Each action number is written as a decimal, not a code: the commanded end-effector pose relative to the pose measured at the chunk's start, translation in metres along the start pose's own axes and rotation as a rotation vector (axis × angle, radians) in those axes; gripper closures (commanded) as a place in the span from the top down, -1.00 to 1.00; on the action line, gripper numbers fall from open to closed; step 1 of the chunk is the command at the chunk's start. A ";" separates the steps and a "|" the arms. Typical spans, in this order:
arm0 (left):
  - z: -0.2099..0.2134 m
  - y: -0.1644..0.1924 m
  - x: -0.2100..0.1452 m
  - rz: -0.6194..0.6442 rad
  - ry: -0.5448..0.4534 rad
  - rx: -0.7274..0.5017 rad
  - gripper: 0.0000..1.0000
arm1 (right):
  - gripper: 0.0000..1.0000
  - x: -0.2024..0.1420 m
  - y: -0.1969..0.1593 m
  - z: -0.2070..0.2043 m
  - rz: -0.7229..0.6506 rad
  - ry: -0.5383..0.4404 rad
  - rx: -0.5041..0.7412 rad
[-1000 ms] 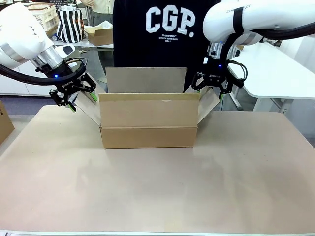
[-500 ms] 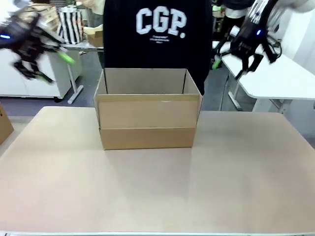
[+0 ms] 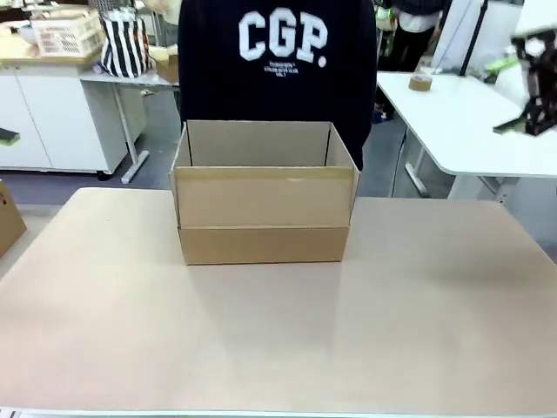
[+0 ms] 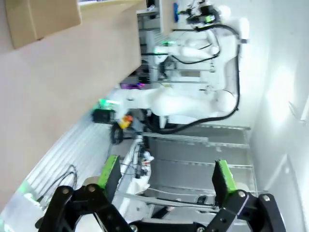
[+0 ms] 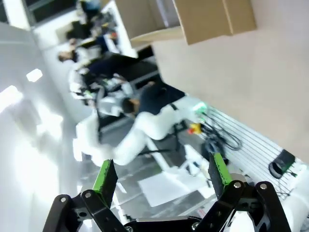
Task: Pack the gift set into the box.
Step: Lift both hands away from the flaps of the Package Box, then press and hold the closed box until the human finishes sealing it.
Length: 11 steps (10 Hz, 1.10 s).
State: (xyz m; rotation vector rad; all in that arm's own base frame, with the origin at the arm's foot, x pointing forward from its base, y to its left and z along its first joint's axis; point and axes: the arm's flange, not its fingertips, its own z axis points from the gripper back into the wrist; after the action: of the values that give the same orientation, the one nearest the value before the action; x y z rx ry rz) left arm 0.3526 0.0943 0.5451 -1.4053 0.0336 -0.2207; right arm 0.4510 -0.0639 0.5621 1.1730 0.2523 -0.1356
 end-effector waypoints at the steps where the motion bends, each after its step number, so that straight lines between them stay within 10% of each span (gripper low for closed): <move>1: -0.015 -0.019 0.007 -0.030 0.012 0.075 1.00 | 1.00 -0.004 0.030 -0.016 0.033 0.014 -0.104; 11: -0.015 -0.019 0.007 -0.030 0.012 0.075 1.00 | 1.00 -0.004 0.030 -0.016 0.033 0.014 -0.104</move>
State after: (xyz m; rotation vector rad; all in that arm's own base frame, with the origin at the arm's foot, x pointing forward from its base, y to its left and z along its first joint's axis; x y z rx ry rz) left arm 0.3562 0.0764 0.5607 -1.3334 0.0139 -0.2560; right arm 0.4520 -0.0384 0.5826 1.0924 0.2515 -0.0660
